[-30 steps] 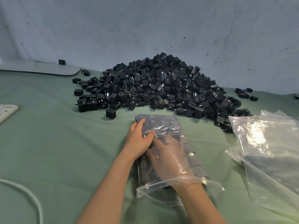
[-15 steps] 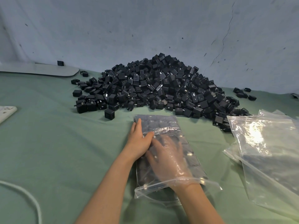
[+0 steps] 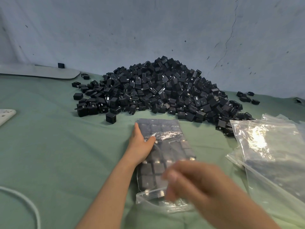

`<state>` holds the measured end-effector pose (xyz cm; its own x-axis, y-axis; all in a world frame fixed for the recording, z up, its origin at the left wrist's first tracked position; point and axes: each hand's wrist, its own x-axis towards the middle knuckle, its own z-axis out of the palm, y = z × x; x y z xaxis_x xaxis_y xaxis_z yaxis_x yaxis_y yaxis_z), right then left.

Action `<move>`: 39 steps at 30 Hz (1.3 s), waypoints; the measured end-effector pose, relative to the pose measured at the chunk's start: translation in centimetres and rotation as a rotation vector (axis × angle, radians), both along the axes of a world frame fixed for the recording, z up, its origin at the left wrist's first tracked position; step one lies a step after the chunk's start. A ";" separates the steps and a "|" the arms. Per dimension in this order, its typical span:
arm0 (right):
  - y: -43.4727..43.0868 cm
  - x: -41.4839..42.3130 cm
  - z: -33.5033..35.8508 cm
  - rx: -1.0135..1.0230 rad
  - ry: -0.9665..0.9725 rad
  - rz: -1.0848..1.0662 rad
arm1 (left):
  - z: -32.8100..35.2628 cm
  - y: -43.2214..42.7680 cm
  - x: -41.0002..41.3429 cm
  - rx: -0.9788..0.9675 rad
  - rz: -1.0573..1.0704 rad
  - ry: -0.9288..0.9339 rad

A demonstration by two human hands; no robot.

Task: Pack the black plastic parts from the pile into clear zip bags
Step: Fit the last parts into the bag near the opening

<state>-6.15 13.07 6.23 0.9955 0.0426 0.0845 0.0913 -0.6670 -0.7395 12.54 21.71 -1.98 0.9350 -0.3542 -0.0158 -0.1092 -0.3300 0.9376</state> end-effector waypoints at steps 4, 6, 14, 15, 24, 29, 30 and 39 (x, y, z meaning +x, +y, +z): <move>-2.9 7.2 -0.9 -0.079 -0.202 -0.473 | 0.1 0.0 -0.1 -0.037 0.058 0.034; -4.1 10.4 -2.5 -0.164 -0.071 -0.590 | 0.1 0.0 -0.2 -0.043 0.057 0.032; -4.9 13.4 -6.1 -0.151 -0.058 -0.674 | 0.3 -0.1 -0.3 -0.070 0.023 0.000; -4.8 13.3 -6.2 -0.161 -0.062 -0.676 | 0.4 -0.1 -0.3 -0.065 0.014 -0.004; -4.0 12.9 -6.6 -0.233 -0.120 -0.658 | 0.5 0.0 -0.4 -0.062 0.007 -0.011; -4.0 12.9 -6.6 -0.228 -0.087 -0.619 | 0.6 0.2 -0.5 -0.073 0.022 0.004; -4.0 12.9 -6.6 -0.229 -0.077 -0.615 | 0.6 0.2 -0.5 -0.078 0.014 0.007; -4.0 12.9 -6.3 -0.244 0.004 -0.590 | 0.7 0.3 -0.5 -0.089 -0.006 0.022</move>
